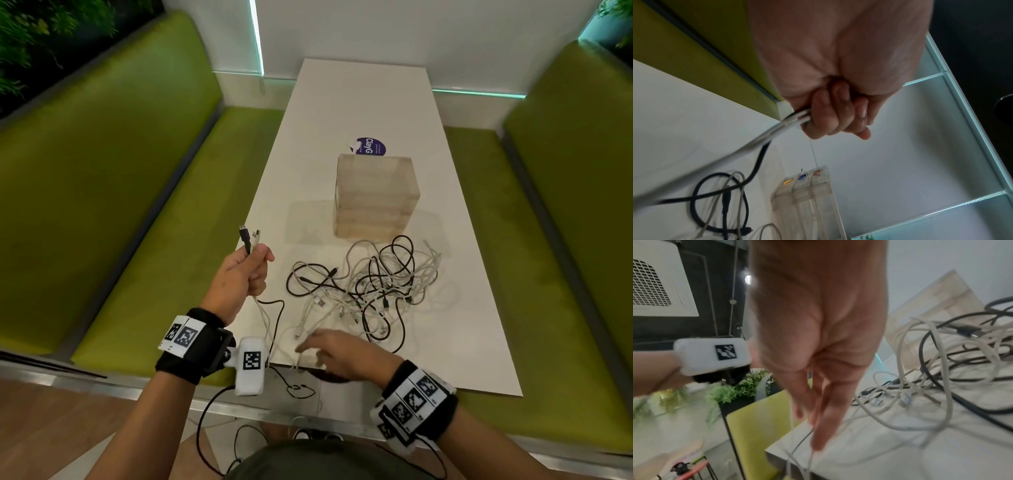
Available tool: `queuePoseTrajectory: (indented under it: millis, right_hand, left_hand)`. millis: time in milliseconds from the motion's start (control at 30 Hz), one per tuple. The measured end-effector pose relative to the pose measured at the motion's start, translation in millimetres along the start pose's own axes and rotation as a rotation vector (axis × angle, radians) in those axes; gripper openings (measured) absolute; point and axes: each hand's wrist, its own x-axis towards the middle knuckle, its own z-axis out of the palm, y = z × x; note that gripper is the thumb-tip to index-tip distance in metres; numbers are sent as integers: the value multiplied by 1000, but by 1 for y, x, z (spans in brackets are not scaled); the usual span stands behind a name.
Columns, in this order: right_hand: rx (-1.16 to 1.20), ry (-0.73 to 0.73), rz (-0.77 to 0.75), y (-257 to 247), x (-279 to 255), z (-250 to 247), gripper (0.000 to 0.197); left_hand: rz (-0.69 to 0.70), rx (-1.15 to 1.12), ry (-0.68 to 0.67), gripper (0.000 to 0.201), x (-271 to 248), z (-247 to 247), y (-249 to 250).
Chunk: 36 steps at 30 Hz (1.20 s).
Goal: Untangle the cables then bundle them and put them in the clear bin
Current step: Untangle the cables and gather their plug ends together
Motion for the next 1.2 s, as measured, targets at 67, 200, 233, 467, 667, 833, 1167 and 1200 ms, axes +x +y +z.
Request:
queuePoseTrajectory:
  millis: [67,200,233,467,667,833,1167,1200]
  right_hand:
    - [-40,93,-36,8,14,-2,41]
    - [-183,50,-85,22,32,13,25]
    - [-179,89,-95,25,34,14,20]
    - [327,459,122,55,20,-21,13]
    - [743,610,159,62,11,-43,14]
    - [551,552,87,57,2,-47,16]
    - [440,233,17,51,-4,-47,41]
    - [430,208,27,50,-5,-48,43]
  left_hand:
    - [-2,3,-3,29,0,1,-1]
    - [-8,13,-10,29,-5,3,-4]
    - [-9,11,-12,29,-6,4,-5]
    - [-57,-7,-25,30,-12,0,-19]
    - [-181,-17,-62,30,-15,15,-41]
    - [-199,16,-43,27,-13,36,-65]
    - [-170,-24,-28,20,-1,66,-70]
    - [-172,-31,-41,20,0,68,-70]
